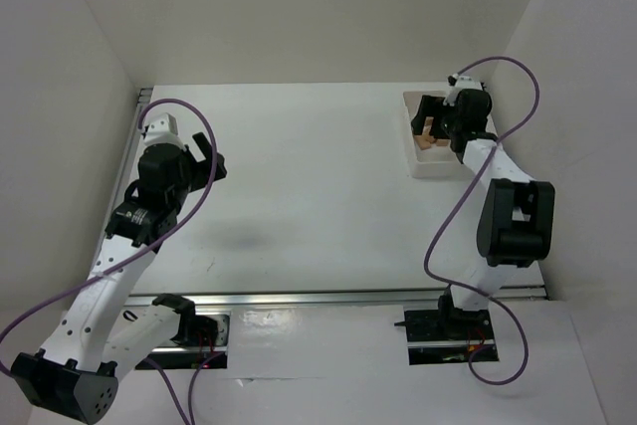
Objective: Build the wood block tower
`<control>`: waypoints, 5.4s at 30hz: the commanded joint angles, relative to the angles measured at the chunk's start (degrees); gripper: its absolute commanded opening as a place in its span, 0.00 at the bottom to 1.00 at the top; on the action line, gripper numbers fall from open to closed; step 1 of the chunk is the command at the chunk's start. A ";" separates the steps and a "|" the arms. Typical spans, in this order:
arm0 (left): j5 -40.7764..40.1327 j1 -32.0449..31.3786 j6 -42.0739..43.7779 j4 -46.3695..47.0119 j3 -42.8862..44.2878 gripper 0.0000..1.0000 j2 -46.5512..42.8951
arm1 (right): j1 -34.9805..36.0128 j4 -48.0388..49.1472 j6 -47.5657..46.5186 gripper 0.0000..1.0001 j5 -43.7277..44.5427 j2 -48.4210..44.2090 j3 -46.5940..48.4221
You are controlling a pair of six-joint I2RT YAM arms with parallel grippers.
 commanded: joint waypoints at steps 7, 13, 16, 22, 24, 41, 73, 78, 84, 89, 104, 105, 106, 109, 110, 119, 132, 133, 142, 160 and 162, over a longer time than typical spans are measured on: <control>-0.41 -0.15 1.31 1.25 -0.08 1.00 1.16 | 0.14 -1.76 -2.91 0.97 22.52 7.87 5.07; -0.41 -0.15 1.31 1.25 -0.08 1.00 2.91 | 0.14 -2.55 -6.34 0.95 20.35 7.35 8.23; -0.41 -0.15 1.83 2.30 -0.08 1.00 3.53 | 0.14 -1.93 -6.34 0.95 18.67 6.03 8.23; -0.41 -0.15 1.84 2.31 0.45 1.00 5.46 | -0.39 -3.16 -7.75 0.91 25.70 10.86 12.18; -0.41 -0.15 1.84 2.31 0.45 1.00 5.98 | -0.92 -3.16 -7.22 0.86 25.70 12.70 13.06; -2.61 -0.15 2.89 1.25 2.56 1.00 8.19 | -1.97 -2.91 -6.17 0.23 18.68 18.34 14.91; -1.99 -0.15 3.42 1.08 2.56 1.00 4.32 | 27.02 10.72 -43.61 0.00 54.18 5.23 8.93; -1.47 -0.15 2.28 1.08 1.94 1.00 2.83 | 34.48 17.55 -52.63 0.00 59.70 8.83 7.80; -1.46 -0.68 1.75 0.46 1.94 1.00 2.30 | 39.77 47.94 -82.03 0.00 69.99 16.39 5.33; -0.41 -0.68 1.75 0.46 1.94 1.00 1.77 | 44.60 89.55 -117.47 0.00 68.08 28.86 3.22; 0.12 -0.68 1.75 0.90 1.95 1.00 0.10 | 54.79 75.87 -119.47 0.00 66.66 34.93 -1.00; 0.12 -0.68 1.75 0.90 1.94 1.00 0.10 | 54.80 74.37 -118.59 0.00 67.70 35.47 -1.00; 0.12 -0.68 1.75 0.90 1.94 1.00 0.10 | 55.41 74.36 -118.06 0.00 68.76 36.08 -0.13; 0.90 -0.68 1.75 0.90 1.42 1.00 -0.43 | 55.42 74.19 -117.27 0.00 71.14 37.32 2.25; 1.61 -0.68 1.75 0.90 1.41 1.00 -0.43 | 56.11 72.44 -115.26 0.00 71.66 37.32 2.26; 3.19 -0.68 1.75 1.95 0.89 1.00 -2.09 | 60.77 36.90 -92.24 0.00 73.79 40.13 6.90; 5.22 -0.68 1.22 1.96 0.89 1.00 -2.10 | 61.92 1.17 -68.84 0.00 76.24 52.87 19.48; 5.22 -0.68 1.22 1.96 0.89 1.00 -2.10 | 61.92 2.36 -68.84 0.00 76.24 52.88 19.48; 5.92 -0.68 1.22 2.57 0.89 1.00 -2.10 | 60.96 -3.51 -62.25 0.00 76.31 55.43 27.03; 7.15 -1.20 1.75 2.04 0.89 1.00 -1.57 | 57.80 45.94 -87.45 0.00 76.24 37.59 25.72; 6.36 -1.20 1.75 2.04 0.89 1.00 -1.57 | 56.22 49.21 -89.40 0.00 76.24 36.35 26.59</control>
